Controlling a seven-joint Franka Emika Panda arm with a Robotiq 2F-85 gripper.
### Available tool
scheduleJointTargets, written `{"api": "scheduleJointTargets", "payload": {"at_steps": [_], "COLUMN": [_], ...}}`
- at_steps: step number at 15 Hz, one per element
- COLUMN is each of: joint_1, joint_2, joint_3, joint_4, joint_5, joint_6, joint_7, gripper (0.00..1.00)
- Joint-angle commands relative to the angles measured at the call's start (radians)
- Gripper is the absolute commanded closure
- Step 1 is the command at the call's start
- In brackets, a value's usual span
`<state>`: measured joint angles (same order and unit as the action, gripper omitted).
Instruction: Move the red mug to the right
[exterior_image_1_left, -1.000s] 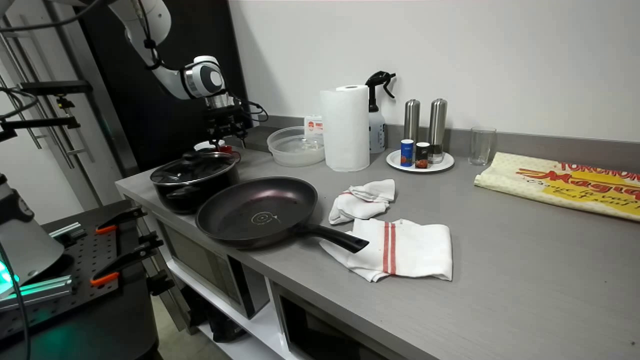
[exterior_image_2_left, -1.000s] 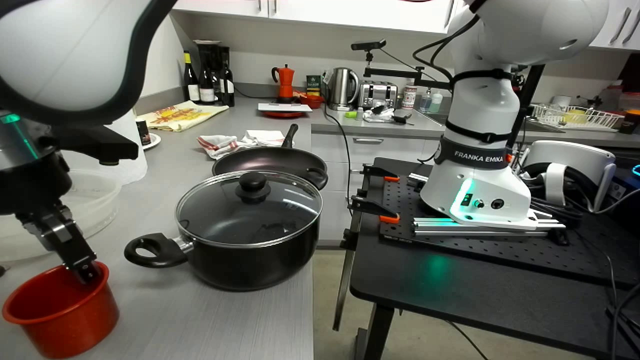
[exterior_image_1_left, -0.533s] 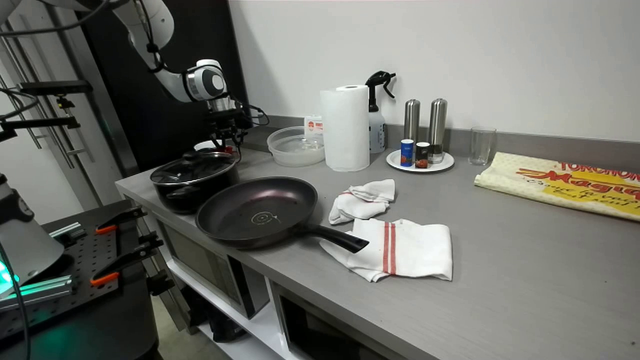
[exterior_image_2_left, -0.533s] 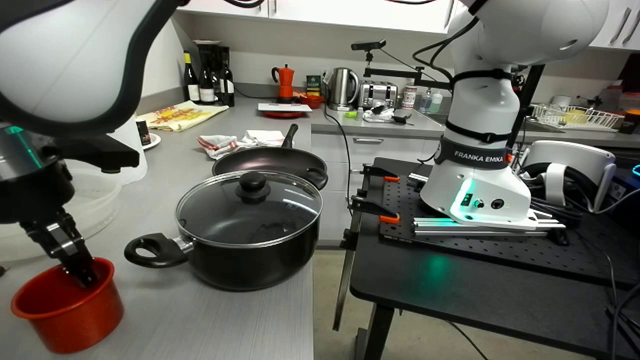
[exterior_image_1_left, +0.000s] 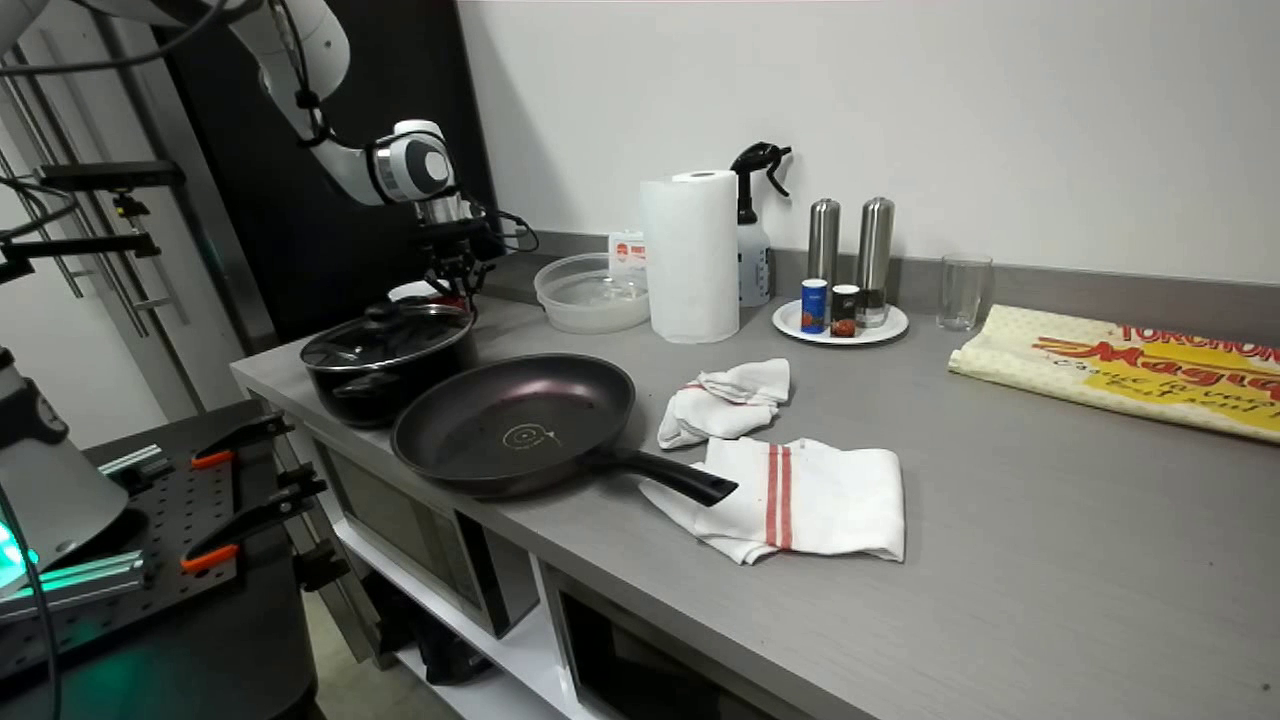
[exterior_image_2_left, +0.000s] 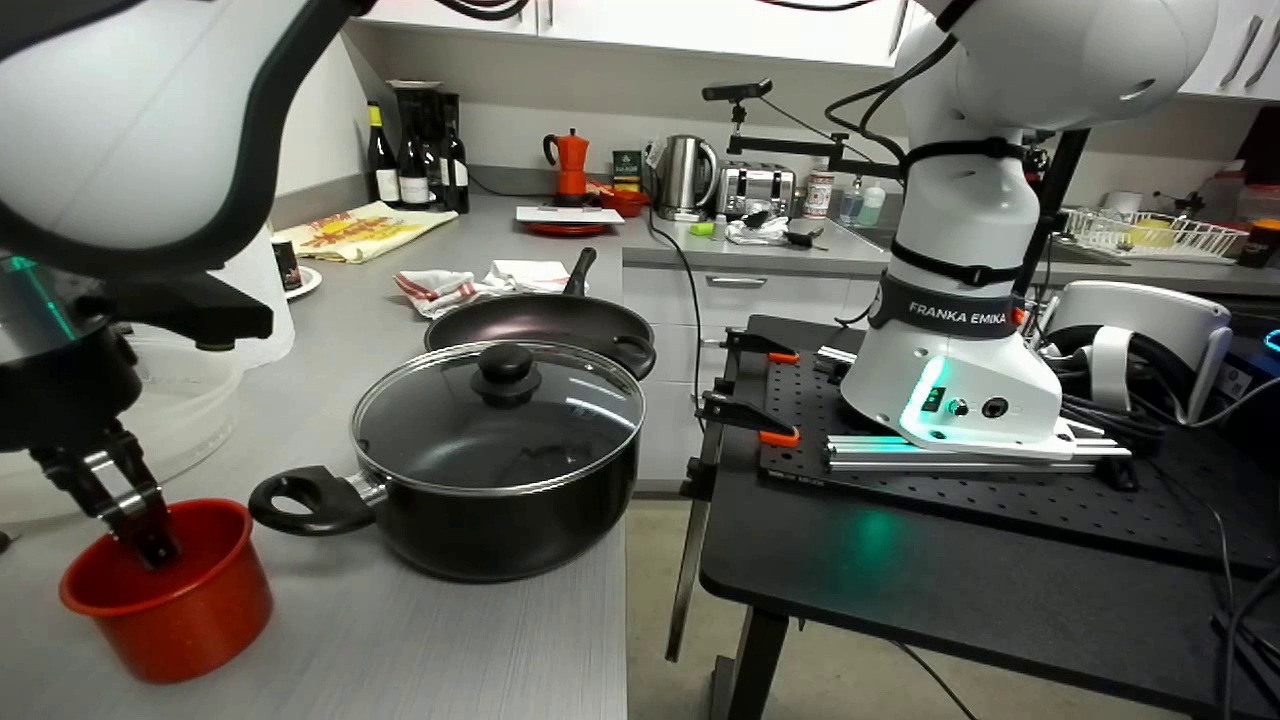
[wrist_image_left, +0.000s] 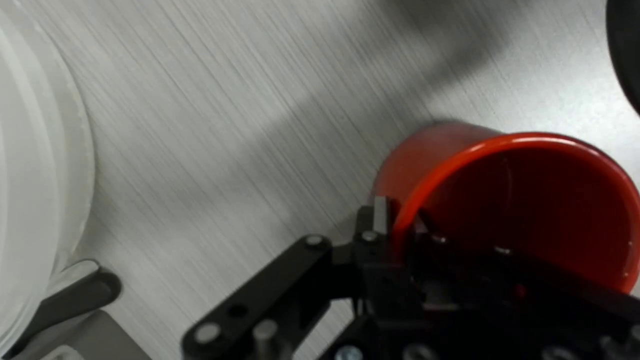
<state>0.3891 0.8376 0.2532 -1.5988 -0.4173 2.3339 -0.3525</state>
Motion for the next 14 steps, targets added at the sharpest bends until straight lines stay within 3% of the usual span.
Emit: {"api": "scheduleJointTargets", "payload": {"at_steps": [1, 5, 14], "joint_1": [0.001, 0.004, -0.015], "joint_2": [-0.004, -0.047, -0.284], "joint_3": [0.007, 0.013, -0.001], "joint_4": [0.005, -0.039, -0.278], "joint_5": [0.022, 0.016, 0.023], "joint_6": [0.020, 0.070, 0.242], "joint_7": [-0.023, -0.007, 0.102], "gripper": [0.98, 0.98, 0.98]}}
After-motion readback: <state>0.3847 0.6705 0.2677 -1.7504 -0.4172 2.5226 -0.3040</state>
